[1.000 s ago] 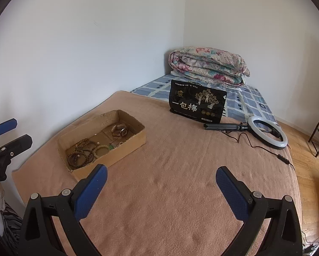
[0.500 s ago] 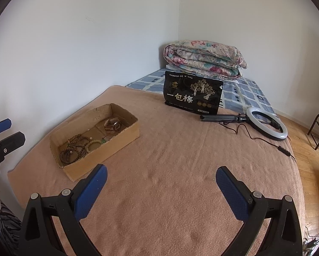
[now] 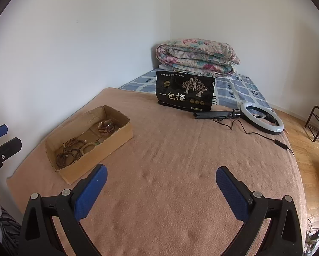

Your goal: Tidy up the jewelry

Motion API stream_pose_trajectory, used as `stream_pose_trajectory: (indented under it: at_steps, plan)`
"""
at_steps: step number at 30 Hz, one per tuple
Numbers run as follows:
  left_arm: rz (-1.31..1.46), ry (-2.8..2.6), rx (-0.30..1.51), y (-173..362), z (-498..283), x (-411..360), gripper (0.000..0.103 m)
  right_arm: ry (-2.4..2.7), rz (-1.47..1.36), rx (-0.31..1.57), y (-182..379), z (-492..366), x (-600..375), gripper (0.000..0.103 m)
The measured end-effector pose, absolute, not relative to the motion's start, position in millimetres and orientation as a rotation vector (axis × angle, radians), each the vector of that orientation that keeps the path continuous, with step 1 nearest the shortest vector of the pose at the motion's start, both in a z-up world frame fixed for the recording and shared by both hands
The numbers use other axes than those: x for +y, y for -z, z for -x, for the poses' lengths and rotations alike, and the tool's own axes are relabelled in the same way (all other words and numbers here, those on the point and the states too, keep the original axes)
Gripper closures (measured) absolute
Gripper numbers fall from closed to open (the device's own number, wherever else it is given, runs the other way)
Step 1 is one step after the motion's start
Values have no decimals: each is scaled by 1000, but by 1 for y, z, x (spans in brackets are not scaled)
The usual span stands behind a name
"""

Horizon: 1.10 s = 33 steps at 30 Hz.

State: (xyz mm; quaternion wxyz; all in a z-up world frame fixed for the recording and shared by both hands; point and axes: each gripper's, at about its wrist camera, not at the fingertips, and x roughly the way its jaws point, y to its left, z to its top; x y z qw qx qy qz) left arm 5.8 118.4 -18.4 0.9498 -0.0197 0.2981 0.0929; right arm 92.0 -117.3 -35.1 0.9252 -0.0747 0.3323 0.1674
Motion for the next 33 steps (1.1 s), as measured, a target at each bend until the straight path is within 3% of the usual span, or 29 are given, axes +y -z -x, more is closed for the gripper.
stream_pose_trajectory:
  at_steps: [33]
  plan:
    - [35, -193, 600, 18, -9, 121, 0, -349, 130, 707, 42, -90, -120, 0]
